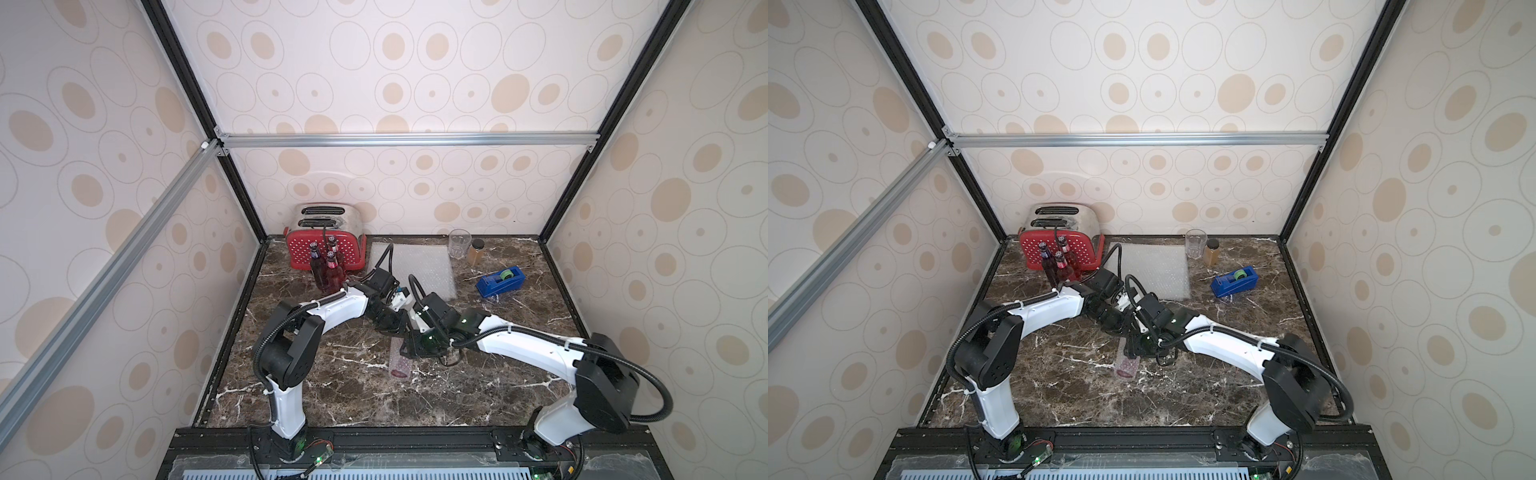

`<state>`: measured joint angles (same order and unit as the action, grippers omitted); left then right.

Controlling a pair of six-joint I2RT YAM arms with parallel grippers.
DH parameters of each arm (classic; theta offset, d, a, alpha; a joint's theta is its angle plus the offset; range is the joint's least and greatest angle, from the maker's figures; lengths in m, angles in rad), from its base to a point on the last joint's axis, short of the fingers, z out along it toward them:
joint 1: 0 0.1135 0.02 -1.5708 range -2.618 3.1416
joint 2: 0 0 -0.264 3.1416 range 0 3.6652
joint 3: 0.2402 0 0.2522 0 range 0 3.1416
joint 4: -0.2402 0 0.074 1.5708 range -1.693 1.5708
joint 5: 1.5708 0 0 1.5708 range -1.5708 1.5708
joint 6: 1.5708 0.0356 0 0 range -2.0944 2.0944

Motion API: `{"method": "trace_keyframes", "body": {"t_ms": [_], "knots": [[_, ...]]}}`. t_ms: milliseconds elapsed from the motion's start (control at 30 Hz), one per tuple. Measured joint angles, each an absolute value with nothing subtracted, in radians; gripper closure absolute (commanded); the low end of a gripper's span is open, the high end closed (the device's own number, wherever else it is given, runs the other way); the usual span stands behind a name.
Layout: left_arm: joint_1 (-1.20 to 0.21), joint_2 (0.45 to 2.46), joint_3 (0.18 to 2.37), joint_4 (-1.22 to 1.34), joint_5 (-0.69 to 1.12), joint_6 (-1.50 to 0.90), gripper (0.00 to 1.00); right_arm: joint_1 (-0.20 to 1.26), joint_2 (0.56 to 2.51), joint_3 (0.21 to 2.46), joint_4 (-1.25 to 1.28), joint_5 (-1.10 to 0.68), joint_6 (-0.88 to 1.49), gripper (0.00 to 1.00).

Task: Wrap wine bottles in bubble wrap
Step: Wrap the wine bottle in bubble wrap.

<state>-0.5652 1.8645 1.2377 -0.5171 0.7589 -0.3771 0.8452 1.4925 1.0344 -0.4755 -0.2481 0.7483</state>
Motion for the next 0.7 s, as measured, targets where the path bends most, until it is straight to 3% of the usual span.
{"method": "trace_keyframes", "body": {"t_ms": [167,400,700], "knots": [[-0.567,1.864,1.238,-0.513,0.759,-0.377,0.71,0.791,1.384,0.960,-0.411,-0.267,0.801,0.44],[-0.568,1.864,1.238,-0.510,0.766,-0.377,0.66,0.783,1.432,0.944,-0.344,-0.303,0.857,0.48],[-0.570,1.864,1.239,-0.507,0.778,-0.377,0.61,0.783,1.498,0.925,-0.308,-0.322,0.877,0.71]]}}
